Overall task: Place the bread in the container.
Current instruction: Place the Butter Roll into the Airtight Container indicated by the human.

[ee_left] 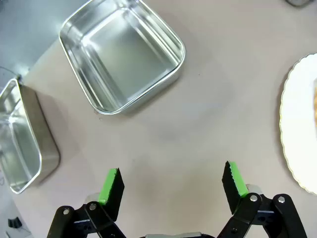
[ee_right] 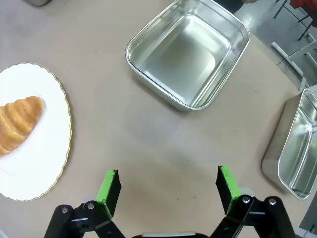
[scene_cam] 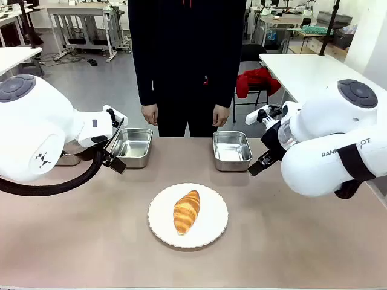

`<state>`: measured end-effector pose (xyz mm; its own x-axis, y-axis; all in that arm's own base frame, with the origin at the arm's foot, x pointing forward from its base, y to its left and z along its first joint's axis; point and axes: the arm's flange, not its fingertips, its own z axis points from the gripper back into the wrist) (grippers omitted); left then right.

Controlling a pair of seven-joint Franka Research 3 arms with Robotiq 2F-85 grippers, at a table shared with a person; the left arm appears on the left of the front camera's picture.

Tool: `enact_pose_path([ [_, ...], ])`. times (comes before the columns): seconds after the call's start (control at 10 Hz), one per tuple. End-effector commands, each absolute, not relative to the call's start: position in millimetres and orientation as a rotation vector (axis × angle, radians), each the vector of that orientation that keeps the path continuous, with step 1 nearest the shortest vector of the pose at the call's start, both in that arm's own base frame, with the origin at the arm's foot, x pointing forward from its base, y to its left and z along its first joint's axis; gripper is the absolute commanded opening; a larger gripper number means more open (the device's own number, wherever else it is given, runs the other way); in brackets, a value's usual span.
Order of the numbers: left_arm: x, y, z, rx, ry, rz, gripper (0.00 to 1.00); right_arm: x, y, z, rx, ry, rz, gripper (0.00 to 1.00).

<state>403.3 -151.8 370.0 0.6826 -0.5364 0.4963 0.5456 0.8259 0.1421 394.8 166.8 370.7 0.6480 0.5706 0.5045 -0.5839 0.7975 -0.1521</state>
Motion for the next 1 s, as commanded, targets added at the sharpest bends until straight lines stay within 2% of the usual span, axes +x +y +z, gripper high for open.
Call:
enact_pose_path([
  [0.0,403.3,-151.9,370.1,-0.018,-0.551,-0.607,1.0,394.8,166.8,370.8,0.025,-0.565,0.656,1.0],
  [0.9,403.3,-151.9,370.1,-0.018,-0.551,-0.607,1.0,394.8,166.8,370.8,0.025,-0.565,0.656,1.0],
])
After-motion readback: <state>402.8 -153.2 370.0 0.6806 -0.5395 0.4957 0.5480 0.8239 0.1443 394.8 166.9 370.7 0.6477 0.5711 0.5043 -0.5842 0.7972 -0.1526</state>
